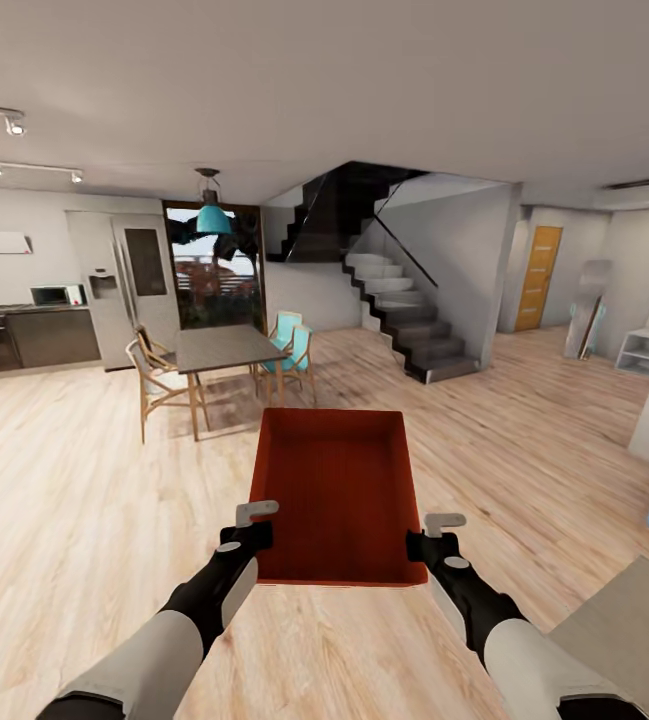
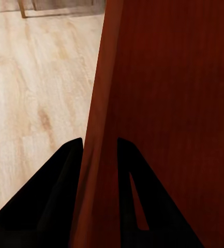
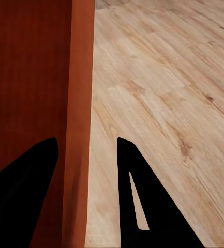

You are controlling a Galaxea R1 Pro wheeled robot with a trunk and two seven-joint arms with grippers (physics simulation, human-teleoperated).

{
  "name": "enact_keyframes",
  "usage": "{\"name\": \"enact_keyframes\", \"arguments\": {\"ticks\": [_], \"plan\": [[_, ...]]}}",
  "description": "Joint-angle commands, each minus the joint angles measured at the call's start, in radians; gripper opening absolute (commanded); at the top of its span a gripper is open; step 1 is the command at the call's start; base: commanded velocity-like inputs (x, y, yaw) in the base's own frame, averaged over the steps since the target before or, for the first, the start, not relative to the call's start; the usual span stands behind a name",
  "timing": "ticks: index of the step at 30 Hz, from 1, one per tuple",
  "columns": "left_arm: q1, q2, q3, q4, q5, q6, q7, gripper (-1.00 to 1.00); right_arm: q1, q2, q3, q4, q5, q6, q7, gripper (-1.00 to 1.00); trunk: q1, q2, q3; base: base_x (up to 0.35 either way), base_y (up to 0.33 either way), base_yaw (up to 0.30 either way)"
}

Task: Move the two storage containers from the living room to the garage. In the garage, place one container on the floor and stack the other container on top of it (either order is fine).

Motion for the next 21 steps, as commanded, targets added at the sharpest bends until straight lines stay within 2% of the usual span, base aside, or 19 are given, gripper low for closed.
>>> {"name": "enact_keyframes", "arguments": {"ticks": [1,17,21], "plan": [[0.001,0.035,-0.022,0.0,0.025,0.005,0.009,-1.0,-0.001,-0.001,-0.025,-0.063,0.002,-0.001,-0.007,-1.0,0.001,-0.001,0.0,0.321,0.0,0.0],[0.001,0.033,-0.022,-0.001,0.026,0.005,0.009,-1.0,-0.001,-0.001,-0.031,-0.072,-0.005,-0.004,-0.009,-1.0,0.001,-0.001,0.0,0.322,0.0,-0.001],[0.001,0.033,-0.022,-0.001,0.026,0.005,0.009,-1.0,-0.001,0.0,-0.032,-0.071,-0.007,-0.002,-0.014,-1.0,0.001,-0.001,0.0,0.322,0.0,-0.176]]}}
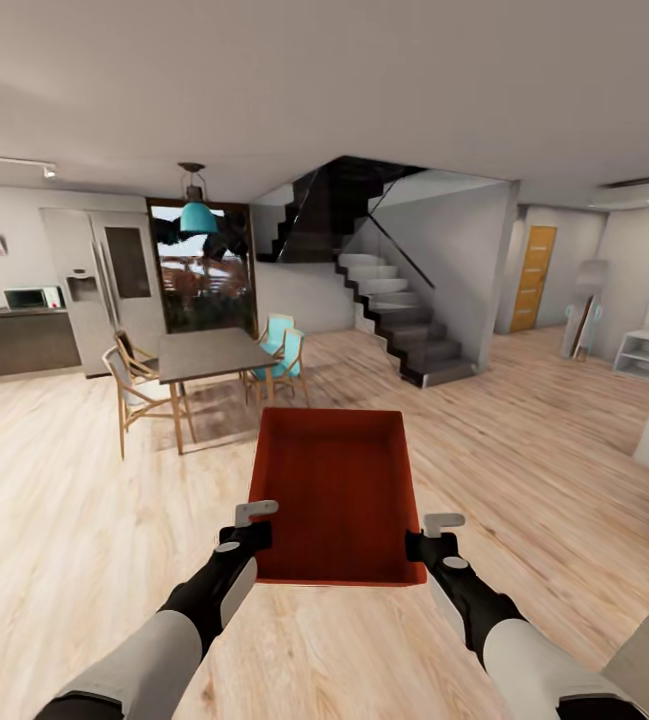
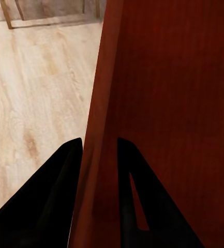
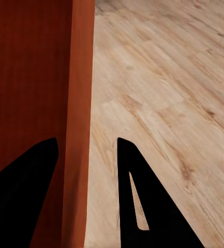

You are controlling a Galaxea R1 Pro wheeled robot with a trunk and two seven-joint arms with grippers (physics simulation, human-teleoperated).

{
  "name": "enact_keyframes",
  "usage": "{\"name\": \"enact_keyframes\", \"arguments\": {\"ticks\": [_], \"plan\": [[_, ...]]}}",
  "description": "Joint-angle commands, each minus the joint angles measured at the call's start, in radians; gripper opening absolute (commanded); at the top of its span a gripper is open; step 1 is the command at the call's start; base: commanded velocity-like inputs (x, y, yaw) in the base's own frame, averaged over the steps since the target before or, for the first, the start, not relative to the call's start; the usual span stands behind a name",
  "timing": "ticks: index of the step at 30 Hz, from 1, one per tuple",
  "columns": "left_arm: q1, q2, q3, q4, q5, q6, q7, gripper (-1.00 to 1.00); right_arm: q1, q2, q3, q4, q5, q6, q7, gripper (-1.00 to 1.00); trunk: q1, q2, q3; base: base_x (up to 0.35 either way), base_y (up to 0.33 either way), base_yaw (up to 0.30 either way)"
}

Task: Move the two storage containers from the living room to the garage. In the garage, place one container on the floor and stack the other container on top of it (either order is fine).

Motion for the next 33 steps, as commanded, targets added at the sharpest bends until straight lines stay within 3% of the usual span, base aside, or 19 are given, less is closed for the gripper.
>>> {"name": "enact_keyframes", "arguments": {"ticks": [1,15,33], "plan": [[0.001,0.029,-0.018,-0.001,0.021,0.006,0.011,-1.0,-0.001,-0.001,-0.045,-0.07,0.003,0.0,-0.007,-1.0,0.001,-0.001,0.0,0.322,0.0,-0.239],[0.001,0.03,-0.018,-0.001,0.021,0.006,0.011,-1.0,-0.001,-0.002,-0.046,-0.07,0.001,-0.001,-0.009,-1.0,0.001,-0.001,0.0,0.322,0.0,-0.264],[0.001,0.031,-0.018,-0.001,0.021,0.006,0.011,-1.0,-0.001,-0.003,-0.046,-0.069,0.002,-0.002,-0.009,-1.0,0.001,-0.001,0.0,0.322,0.0,-0.016]]}}
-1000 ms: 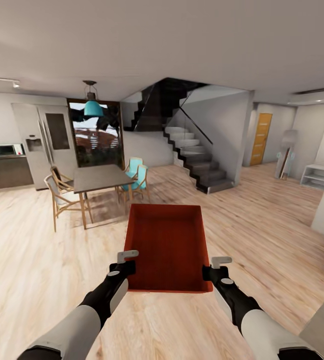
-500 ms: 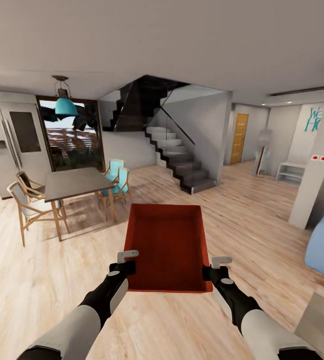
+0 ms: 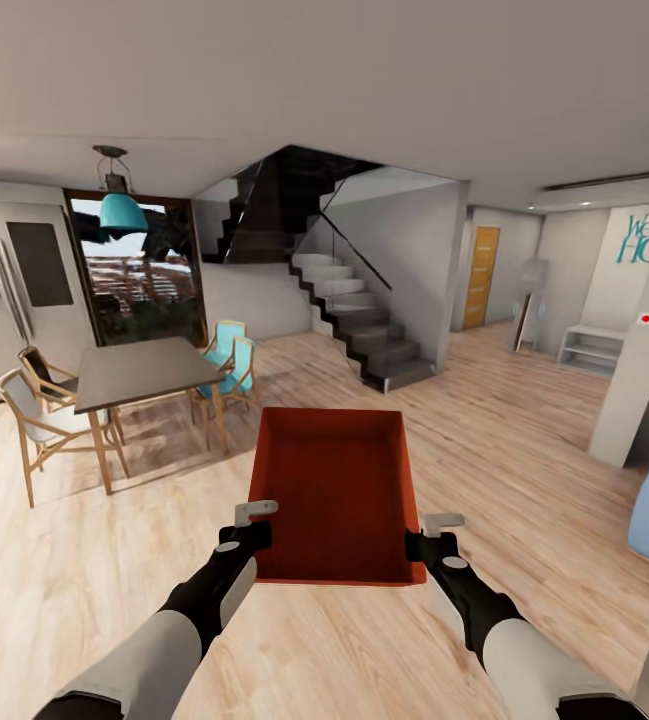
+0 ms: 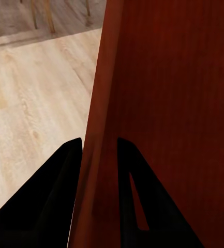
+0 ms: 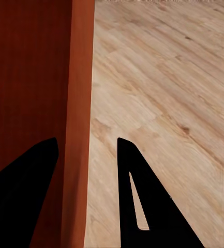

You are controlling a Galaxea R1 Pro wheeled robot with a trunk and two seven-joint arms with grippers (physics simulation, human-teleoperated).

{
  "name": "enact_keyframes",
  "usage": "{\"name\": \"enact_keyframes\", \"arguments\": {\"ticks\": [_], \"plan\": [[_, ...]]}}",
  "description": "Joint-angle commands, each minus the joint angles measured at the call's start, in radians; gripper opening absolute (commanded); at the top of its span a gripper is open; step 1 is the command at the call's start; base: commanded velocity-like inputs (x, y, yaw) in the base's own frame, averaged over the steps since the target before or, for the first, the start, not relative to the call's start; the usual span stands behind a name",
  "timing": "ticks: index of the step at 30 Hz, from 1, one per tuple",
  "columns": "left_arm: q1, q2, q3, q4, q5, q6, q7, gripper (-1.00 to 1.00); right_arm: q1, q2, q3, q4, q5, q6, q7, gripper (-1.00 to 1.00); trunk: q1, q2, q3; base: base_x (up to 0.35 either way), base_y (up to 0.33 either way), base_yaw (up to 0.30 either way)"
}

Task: Move the two storage containers from the living room to the garage. In the garage, place one container on the floor and stack the other container on top of it (either order is fine).

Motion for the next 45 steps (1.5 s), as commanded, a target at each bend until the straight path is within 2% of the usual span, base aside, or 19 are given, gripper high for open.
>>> {"name": "enact_keyframes", "arguments": {"ticks": [1,17,45], "plan": [[0.001,0.03,-0.017,0.0,0.021,0.006,0.012,-1.0,-0.001,-0.003,-0.051,-0.069,0.006,-0.001,-0.006,-1.0,0.001,-0.001,0.0,0.322,0.0,0.0],[0.001,0.029,-0.016,0.0,0.021,0.006,0.013,-1.0,-0.001,-0.001,-0.051,-0.067,0.004,0.0,-0.006,-1.0,0.001,-0.001,0.0,0.322,0.0,-0.015],[0.001,0.03,-0.016,0.0,0.021,0.006,0.013,-1.0,-0.001,-0.001,-0.05,-0.064,0.003,0.0,-0.006,-1.0,0.001,-0.001,0.0,0.322,0.0,-0.236]]}}
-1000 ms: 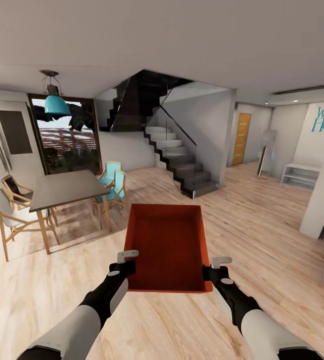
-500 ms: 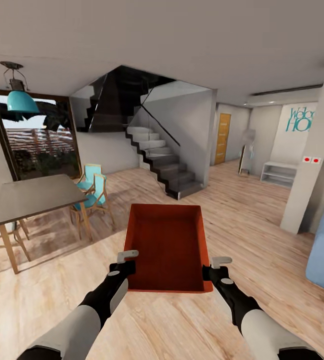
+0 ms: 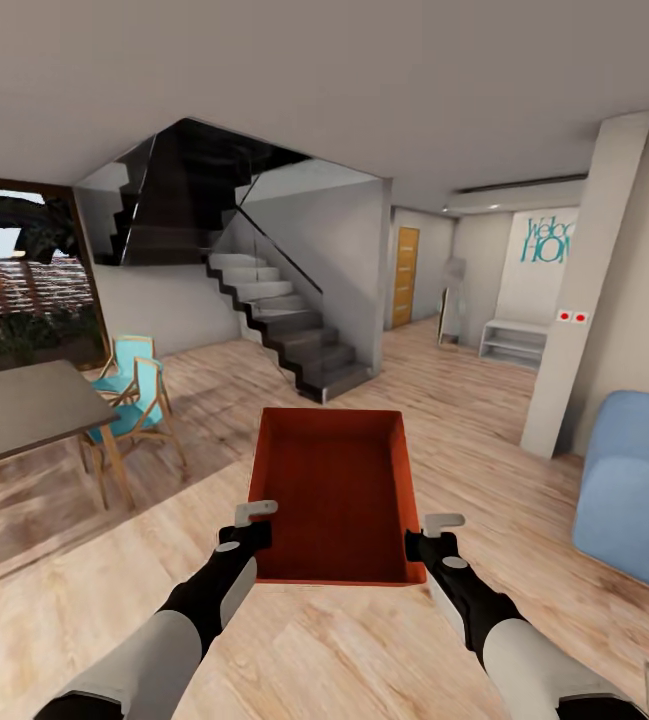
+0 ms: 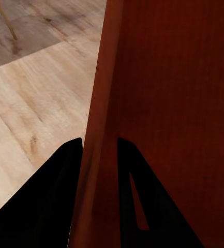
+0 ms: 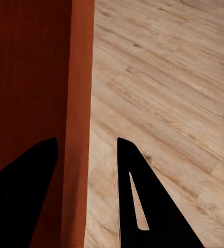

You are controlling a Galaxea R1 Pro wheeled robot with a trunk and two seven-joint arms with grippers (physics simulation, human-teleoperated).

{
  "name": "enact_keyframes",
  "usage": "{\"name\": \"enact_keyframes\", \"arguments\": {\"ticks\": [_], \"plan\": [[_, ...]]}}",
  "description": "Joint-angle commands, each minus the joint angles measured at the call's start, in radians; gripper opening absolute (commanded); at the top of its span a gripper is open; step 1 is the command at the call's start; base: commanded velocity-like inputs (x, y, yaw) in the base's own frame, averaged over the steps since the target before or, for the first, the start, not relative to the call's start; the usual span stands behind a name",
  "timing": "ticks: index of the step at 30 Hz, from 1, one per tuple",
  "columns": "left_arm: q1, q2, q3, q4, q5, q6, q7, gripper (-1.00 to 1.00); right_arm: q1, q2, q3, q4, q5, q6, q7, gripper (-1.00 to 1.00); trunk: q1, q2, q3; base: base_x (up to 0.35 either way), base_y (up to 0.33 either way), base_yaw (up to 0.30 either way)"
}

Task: Move the two storage containers from the living room to the garage. In the garage, place one container on the floor and stack the other container on top of it (either order is fine).

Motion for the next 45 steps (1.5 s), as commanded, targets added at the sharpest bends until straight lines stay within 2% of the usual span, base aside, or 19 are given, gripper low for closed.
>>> {"name": "enact_keyframes", "arguments": {"ticks": [1,11,23,45], "plan": [[0.001,0.029,-0.013,-0.001,0.017,0.006,0.011,-1.0,-0.001,-0.001,-0.052,-0.064,0.005,-0.001,-0.006,-1.0,0.001,-0.001,0.0,0.322,0.0,-0.242],[0.001,0.029,0.015,-0.001,0.017,0.006,0.01,-1.0,-0.001,-0.001,-0.052,-0.066,0.005,-0.002,-0.006,-1.0,0.001,-0.001,0.0,0.322,0.0,-0.242],[0.001,0.029,0.017,-0.001,0.017,0.006,0.01,-1.0,-0.001,-0.002,-0.052,-0.066,0.005,-0.002,-0.006,-1.0,0.001,-0.001,0.0,0.322,0.0,-0.225],[0.001,0.029,0.017,-0.001,0.017,0.006,0.01,-1.0,-0.001,-0.002,-0.052,-0.065,0.006,-0.006,-0.006,-1.0,0.001,-0.001,0.0,0.322,0.0,-0.009]]}}
